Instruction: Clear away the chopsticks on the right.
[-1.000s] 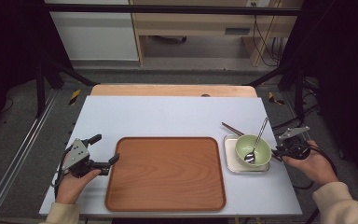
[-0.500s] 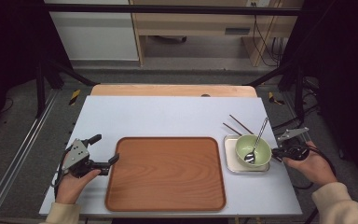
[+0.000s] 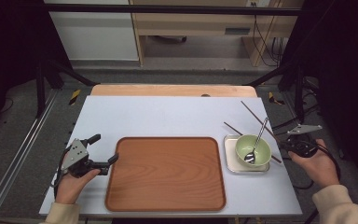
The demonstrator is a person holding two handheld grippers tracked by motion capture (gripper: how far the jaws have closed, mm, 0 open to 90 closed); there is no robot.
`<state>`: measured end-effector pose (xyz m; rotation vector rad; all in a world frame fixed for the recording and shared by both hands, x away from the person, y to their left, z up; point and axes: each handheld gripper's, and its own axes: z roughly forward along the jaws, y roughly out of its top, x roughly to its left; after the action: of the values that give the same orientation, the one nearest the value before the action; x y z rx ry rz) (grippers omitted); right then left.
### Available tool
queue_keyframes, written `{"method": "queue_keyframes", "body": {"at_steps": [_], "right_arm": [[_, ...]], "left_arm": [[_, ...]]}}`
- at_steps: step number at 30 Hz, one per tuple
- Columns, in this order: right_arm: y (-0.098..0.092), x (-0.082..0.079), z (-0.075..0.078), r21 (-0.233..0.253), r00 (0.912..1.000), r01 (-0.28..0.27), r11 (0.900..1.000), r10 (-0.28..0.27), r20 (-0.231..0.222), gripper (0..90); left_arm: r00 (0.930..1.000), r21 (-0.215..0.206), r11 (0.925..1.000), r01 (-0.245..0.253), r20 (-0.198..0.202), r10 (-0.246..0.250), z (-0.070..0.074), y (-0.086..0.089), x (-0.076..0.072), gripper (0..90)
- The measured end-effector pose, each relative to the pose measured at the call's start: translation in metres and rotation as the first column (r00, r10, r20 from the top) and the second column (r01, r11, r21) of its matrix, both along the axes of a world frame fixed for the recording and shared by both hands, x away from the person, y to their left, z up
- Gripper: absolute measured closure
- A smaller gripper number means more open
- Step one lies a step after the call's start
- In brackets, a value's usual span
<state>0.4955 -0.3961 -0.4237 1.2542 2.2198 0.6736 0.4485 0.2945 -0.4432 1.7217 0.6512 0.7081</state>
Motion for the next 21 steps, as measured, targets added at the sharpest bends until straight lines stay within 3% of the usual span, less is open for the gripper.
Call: {"method": "queue_keyframes", "body": {"at_steps": [4,10,14,15,21], "right_arm": [[-0.001,-0.003,0.013,0.024,0.9969,0.044,0.999,-0.045,0.064,84.6],[0.012,-0.018,0.045,0.062,0.9796,0.067,0.996,-0.078,0.186,84.6],[0.024,-0.027,0.056,0.057,0.9761,0.045,0.997,-0.056,0.210,84.6],[0.036,-0.034,0.061,0.070,0.9765,0.021,0.997,-0.036,0.213,84.6],[0.065,-0.050,0.063,0.082,0.9777,-0.032,0.996,0.014,0.210,84.6]], "left_arm": [[1.0000,0.001,1.0000,-0.003,0.006,0.003,0.001,0.001,0.000,2.2],[0.9999,-0.007,1.0000,-0.006,0.010,0.006,0.001,0.002,0.000,2.2],[0.9999,-0.009,0.9999,-0.006,0.011,0.006,0.001,0.001,0.000,2.1],[0.9999,-0.007,1.0000,-0.006,0.011,0.006,0.001,0.001,0.000,2.1],[0.9997,-0.006,0.9999,-0.008,0.021,0.009,0.003,0.003,-0.001,2.1]]}}
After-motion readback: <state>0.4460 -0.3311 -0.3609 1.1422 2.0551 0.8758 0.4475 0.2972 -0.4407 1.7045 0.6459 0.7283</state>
